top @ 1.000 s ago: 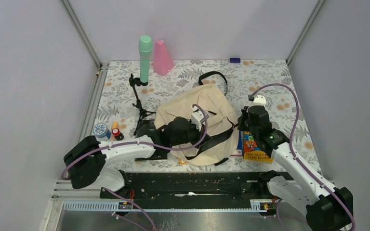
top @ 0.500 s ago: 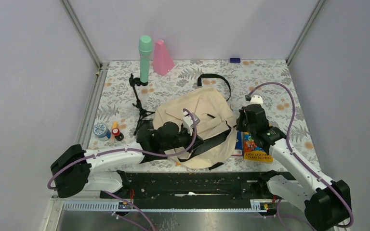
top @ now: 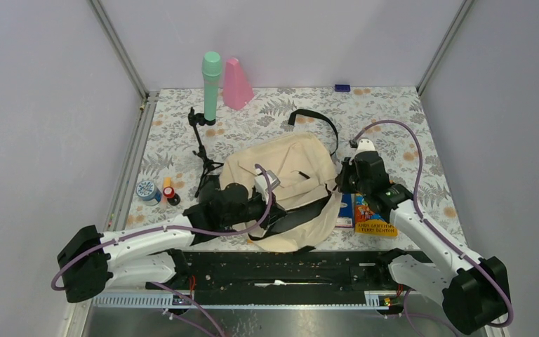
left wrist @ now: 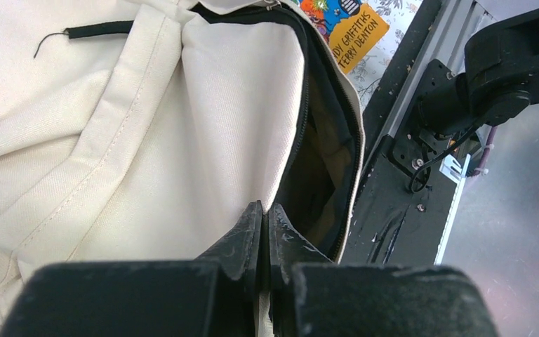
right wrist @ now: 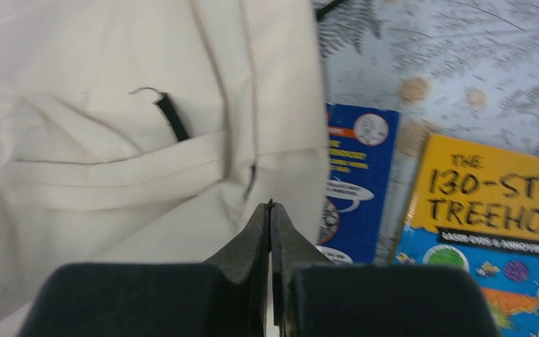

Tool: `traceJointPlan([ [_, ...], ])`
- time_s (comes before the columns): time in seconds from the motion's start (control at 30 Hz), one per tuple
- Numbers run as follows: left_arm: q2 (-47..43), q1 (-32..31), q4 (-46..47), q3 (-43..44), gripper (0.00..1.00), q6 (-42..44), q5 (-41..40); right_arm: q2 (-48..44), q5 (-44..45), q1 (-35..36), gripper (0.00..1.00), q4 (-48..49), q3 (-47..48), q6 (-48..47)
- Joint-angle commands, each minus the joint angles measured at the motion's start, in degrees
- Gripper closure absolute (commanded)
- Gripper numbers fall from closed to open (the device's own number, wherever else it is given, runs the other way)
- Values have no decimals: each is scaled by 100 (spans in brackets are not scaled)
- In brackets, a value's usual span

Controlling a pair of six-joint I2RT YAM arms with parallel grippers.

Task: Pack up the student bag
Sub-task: Unzip the student bag at the center of the board.

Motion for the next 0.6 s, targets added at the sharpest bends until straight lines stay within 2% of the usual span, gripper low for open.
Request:
traceJointPlan([
  [0.0, -73, -15, -372, 148, 97, 15, 79, -271, -976, 6, 100, 783, -71, -291],
  [0.07, 111, -16, -378, 398, 84, 15, 45, -377, -1000, 100, 100, 821, -111, -333],
  [0.17, 441, -18, -217, 791, 57, 53, 42, -464, -965, 169, 100, 761, -157, -322],
  [0.27, 815, -23, 136, 1179, 36, 109, 131, -488, -1005, 237, 100, 742, -224, -270],
  [0.4, 1344, -32, 501, 1667, 25, 179, 231, -580, -992, 359, 100, 719, -307, -168],
  [0.57, 2112, -49, 575, 2321, 20, 171, 373, -727, -942, 412, 100, 740, -391, -108],
])
